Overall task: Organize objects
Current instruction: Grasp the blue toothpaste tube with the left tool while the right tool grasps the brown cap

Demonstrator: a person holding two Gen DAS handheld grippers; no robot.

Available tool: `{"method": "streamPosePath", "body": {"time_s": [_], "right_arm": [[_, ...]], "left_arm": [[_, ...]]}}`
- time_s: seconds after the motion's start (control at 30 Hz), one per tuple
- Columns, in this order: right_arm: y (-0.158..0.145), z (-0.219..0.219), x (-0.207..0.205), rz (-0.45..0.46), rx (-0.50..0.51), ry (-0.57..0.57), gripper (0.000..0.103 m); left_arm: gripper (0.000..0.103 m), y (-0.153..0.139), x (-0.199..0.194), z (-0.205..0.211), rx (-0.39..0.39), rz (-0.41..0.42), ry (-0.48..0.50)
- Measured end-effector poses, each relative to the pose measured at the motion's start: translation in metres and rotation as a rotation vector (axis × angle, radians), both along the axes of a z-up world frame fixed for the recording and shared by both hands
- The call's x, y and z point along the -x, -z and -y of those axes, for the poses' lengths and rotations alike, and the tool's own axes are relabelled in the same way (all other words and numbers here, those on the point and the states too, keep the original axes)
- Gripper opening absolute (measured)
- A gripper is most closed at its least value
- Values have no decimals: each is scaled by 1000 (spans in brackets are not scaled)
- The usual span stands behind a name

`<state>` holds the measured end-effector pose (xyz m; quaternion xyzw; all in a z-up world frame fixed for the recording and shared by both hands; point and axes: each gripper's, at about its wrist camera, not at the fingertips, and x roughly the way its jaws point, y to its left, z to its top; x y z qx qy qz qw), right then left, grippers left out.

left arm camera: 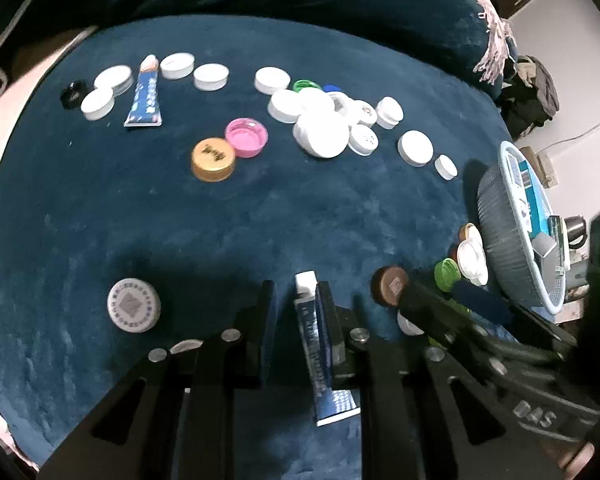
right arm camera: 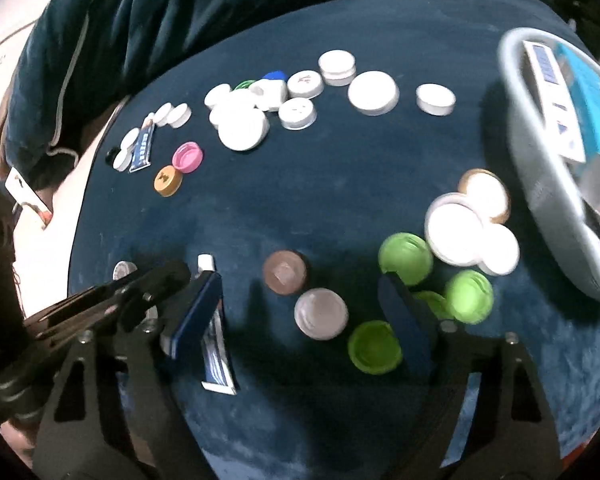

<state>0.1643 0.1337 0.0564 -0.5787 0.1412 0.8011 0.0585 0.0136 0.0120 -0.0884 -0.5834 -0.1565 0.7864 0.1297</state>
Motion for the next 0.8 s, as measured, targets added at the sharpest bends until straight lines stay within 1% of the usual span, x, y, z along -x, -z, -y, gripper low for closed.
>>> {"method": "streamPosePath", "body": {"time_s": [0.07,0.1,0.13,0.17,0.23,0.27,0.3,0.33,0.37,0.47,0.5,0.63,0.7,0.73,0.8], "right_arm": [[2,3,4,10,-9,-29,81],[4,3,4,19,-16,-52,80],[7,5,5,33,-26,-69,76],[9,5,5,41,-30,-81,73],[19,9,3,81,-44,-117,59],[24,10,0,99,-68,-134,57],[26,12,-1,107,-94,-148,50],[26,12,-3,104,-117,-158,39],[24,10,-6,95,-115,-161,31],[12,-7,-18,51,-61,-115,31],[5,-17,-25,25,-40,-69,31],[-14,-49,-53,-27,22,57,31],[-25,-57,-64,-38,34,64,31],[-30,-58,-69,-41,29,57,31],[-40,-59,-77,-42,21,41,31]], "left_arm": [[19,2,-1,12,-26,25,-18],[22,2,-1,17,-32,31,-28],[24,2,-1,23,-31,32,-38],[30,0,1,28,-21,29,-52],[42,-2,3,34,-2,18,-73],[50,-4,4,36,11,13,-85],[54,-4,4,38,28,6,-97],[54,-4,3,37,38,4,-100],[54,-4,2,36,40,5,-98],[54,-2,-4,19,38,7,-55],[54,-2,-5,10,39,7,-29],[54,4,-11,-19,51,13,53],[53,10,-12,-34,65,23,89],[50,15,-12,-40,73,31,99],[22,26,-12,-48,102,61,121]]}}
